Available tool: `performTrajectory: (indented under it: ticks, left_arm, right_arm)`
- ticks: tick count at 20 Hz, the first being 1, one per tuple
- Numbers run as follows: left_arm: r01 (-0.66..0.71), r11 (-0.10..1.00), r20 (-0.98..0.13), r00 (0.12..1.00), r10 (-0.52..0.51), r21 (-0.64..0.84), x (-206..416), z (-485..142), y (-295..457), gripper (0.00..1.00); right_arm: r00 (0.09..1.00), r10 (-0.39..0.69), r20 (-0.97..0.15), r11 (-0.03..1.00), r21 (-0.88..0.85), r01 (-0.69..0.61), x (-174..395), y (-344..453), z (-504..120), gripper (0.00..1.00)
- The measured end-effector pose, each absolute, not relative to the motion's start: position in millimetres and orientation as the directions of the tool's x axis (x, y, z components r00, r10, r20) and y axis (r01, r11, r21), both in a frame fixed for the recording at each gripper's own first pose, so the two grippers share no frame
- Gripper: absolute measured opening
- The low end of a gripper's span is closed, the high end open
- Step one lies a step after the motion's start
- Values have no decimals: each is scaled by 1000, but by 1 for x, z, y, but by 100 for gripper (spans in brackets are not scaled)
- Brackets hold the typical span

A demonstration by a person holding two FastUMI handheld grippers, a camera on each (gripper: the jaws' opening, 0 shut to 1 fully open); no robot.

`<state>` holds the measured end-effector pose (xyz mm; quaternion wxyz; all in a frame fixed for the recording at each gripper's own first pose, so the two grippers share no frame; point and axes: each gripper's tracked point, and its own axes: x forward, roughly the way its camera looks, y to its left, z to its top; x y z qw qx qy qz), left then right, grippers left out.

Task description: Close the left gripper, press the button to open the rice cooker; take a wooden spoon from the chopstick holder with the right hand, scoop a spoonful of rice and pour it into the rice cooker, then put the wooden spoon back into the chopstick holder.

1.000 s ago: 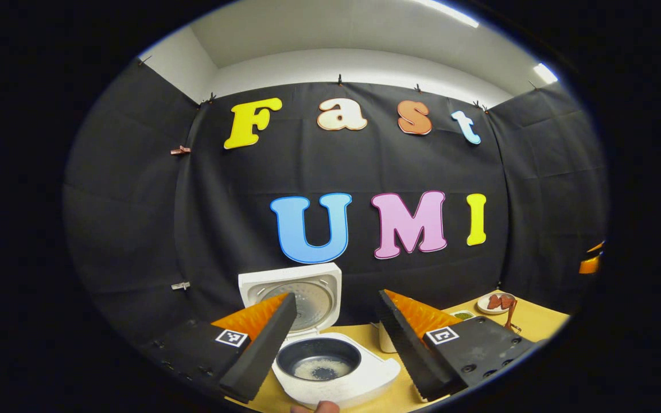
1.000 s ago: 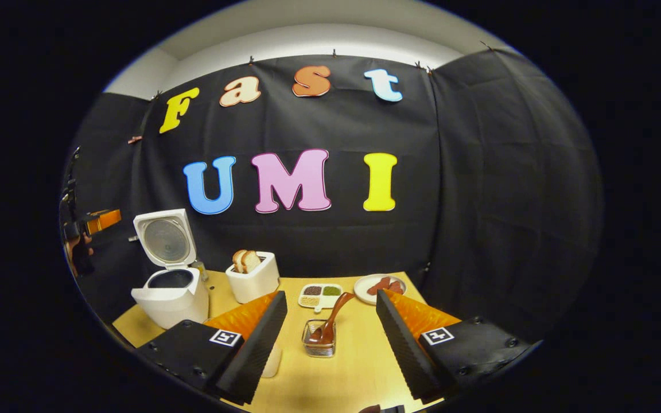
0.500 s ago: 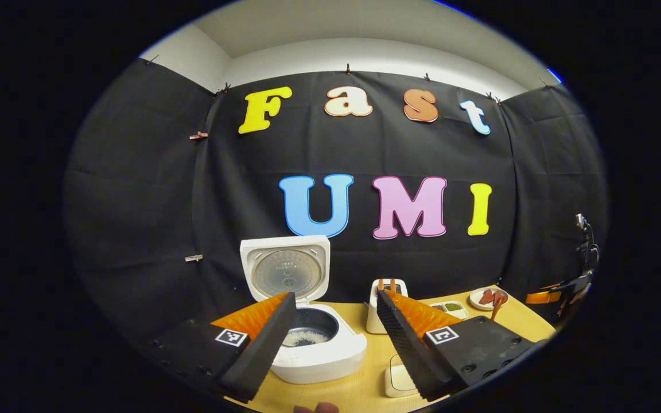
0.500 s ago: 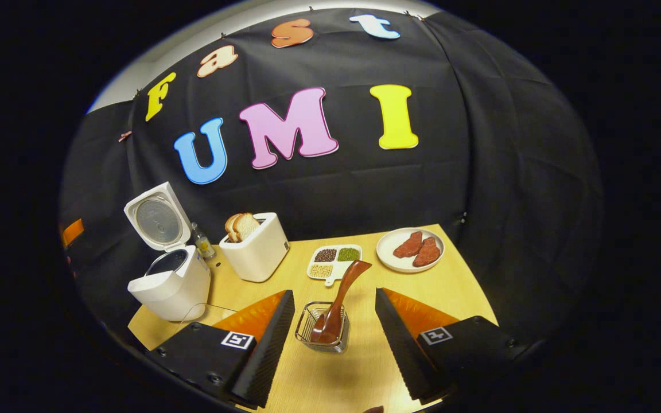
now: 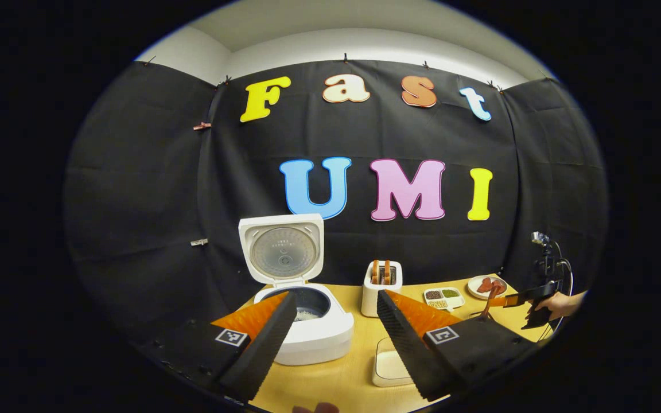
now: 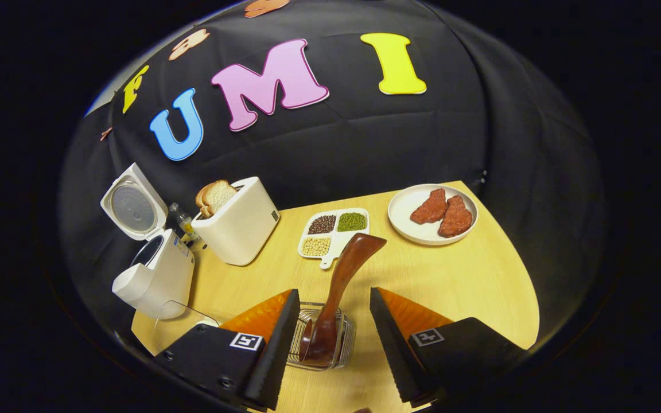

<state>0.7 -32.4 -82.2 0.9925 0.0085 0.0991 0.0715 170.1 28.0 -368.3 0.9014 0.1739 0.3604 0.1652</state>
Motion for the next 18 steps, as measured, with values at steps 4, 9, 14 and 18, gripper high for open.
performTrajectory:
  ticks: [4,9,14,18]
  left_arm:
    - [-187,982,-222,957,189,32,-6,-91,-25,97]
    - [-227,973,-228,946,232,47,-14,-92,-10,97]
    - [-251,967,-236,938,254,42,-20,-94,4,97]
    - [-249,968,-238,938,252,41,-24,-95,11,97]
  right_arm:
    - [660,437,-611,876,456,-157,182,44,-391,62]
    - [661,415,-625,891,428,-154,184,49,-399,25]
    - [708,409,-576,900,383,-209,169,53,-376,20]
    - [740,393,-546,904,377,-202,158,55,-370,15]
